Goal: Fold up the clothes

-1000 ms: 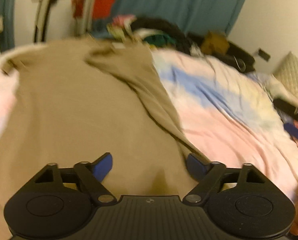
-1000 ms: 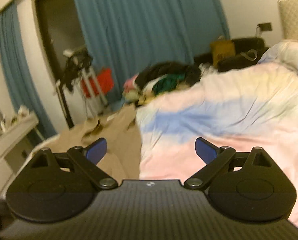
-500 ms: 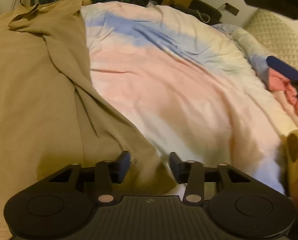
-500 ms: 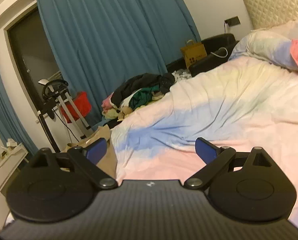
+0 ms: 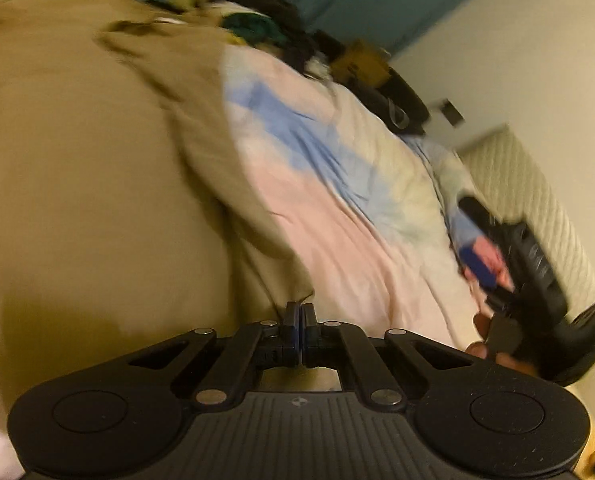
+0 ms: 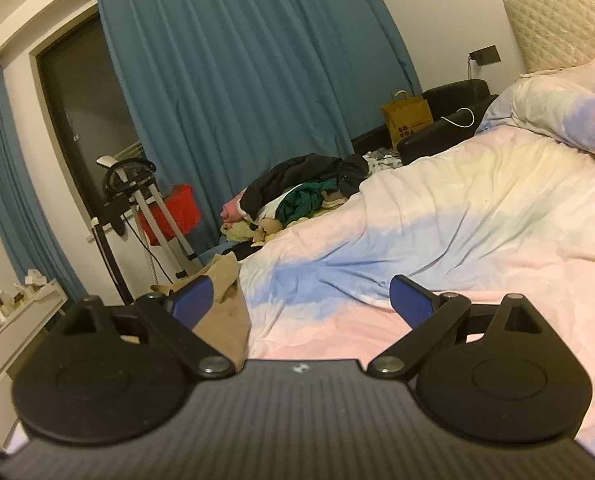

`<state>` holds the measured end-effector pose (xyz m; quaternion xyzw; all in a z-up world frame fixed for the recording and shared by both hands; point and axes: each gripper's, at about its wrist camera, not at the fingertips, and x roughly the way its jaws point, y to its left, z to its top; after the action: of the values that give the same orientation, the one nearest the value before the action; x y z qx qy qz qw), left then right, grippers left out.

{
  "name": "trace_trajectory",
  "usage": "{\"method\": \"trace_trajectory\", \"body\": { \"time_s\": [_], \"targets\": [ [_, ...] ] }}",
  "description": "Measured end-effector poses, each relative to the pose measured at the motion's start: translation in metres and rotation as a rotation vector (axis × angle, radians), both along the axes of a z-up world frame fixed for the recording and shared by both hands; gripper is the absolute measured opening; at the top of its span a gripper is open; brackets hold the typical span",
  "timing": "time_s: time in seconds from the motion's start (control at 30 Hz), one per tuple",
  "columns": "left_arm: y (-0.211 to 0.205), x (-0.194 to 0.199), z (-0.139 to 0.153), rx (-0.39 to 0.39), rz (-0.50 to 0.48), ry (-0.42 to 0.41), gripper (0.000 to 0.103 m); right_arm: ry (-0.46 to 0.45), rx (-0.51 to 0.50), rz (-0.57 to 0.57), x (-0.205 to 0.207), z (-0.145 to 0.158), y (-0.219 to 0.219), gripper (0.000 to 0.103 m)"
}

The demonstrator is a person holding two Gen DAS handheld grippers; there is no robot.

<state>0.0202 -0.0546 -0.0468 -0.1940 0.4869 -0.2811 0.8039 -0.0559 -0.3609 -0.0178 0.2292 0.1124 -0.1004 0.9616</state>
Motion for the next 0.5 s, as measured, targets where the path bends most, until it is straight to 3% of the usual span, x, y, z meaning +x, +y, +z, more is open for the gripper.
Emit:
{"method": "trace_trajectory", "body": {
  "time_s": [0.2,0.33,0.4,0.47,0.5],
  "targets": [
    [0.086,0.015,-0.011,-0.001,0.161,0.118,0.001,0.099,0.007,0.097,0.021,-0.010,0.013,0.096],
    [0.104,0.027,-0.032,-0.014,0.218,0.206,0.003,0.234,0.022,0.242,0.042,-0.029,0.031,0.096],
    [0.104,0.030,-0.035,-0.030,0.212,0.217,0.015,0.292,0.086,0.339,0.051,-0.043,0.041,0.096],
    [0.103,0.034,-0.032,-0.027,0.202,0.200,0.032,0.333,0.134,0.411,0.057,-0.053,0.051,0.096],
    [0.102,0.035,-0.031,-0.023,0.198,0.190,0.046,0.351,0.147,0.429,0.060,-0.057,0.056,0.096]
  ]
}}
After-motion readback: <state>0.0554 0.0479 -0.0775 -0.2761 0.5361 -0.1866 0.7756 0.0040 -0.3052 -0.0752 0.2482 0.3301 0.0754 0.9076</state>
